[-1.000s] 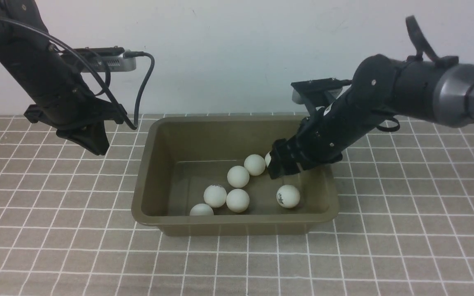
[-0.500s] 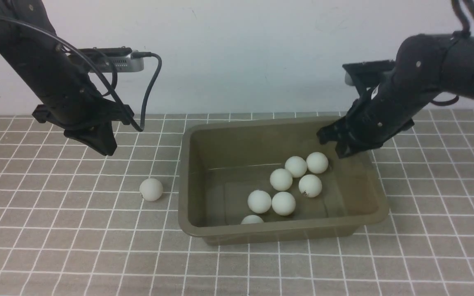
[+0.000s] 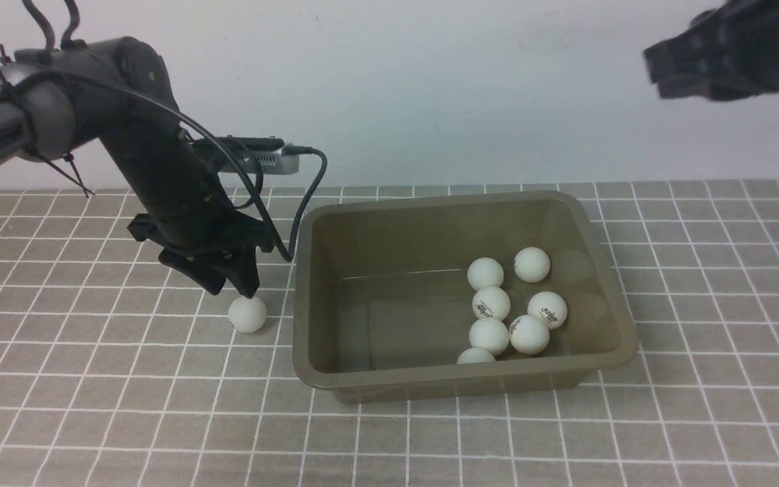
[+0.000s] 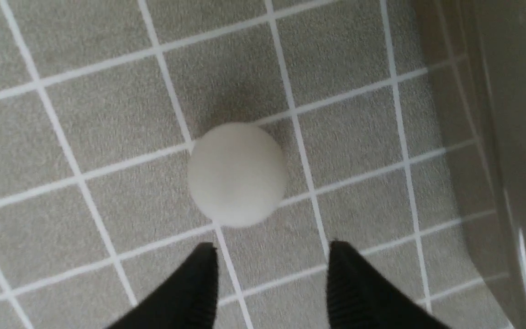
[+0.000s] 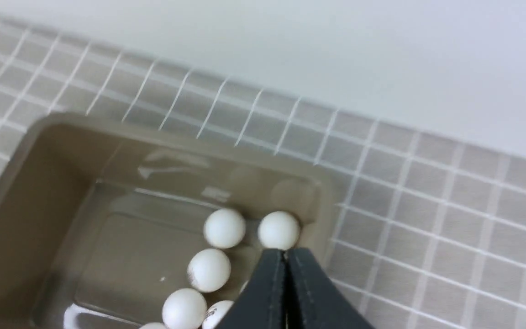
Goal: Put the table tennis balls into the box on the grey coffee tablecloth.
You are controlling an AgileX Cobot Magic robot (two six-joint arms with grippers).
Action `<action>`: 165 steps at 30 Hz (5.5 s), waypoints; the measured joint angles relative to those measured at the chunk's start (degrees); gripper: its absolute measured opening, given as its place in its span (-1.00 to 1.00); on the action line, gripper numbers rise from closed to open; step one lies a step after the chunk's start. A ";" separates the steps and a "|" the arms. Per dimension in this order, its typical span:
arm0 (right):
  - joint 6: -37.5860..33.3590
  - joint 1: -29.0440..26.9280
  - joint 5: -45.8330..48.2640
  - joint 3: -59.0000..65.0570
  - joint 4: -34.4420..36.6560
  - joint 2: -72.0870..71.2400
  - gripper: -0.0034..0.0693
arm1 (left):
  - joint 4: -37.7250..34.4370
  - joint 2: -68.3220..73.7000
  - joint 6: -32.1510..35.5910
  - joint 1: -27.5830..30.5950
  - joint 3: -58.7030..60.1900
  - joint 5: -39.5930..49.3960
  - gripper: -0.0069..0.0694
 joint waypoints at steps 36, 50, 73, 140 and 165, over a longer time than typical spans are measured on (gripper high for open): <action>1.13 -8.87 8.95 6.48 0.04 -37.79 -0.95 | -5.38 -2.16 0.53 -16.62 -4.05 -5.26 0.11; 7.58 -8.87 -22.64 38.97 -3.41 -72.44 -0.95 | -0.89 -2.91 -4.86 -16.62 -16.60 2.11 0.16; 32.01 -8.87 -32.10 53.15 -24.66 -80.77 -0.95 | 6.16 -70.56 -7.87 -16.56 29.41 -20.22 -0.83; 32.17 -8.87 -30.91 53.15 -24.87 -80.79 -0.95 | 11.74 -119.27 -11.23 4.45 96.58 -44.39 -0.83; 11.82 -8.87 -33.42 61.11 -7.17 -80.79 -0.95 | 11.74 -119.27 -11.00 4.52 96.58 -44.39 -0.83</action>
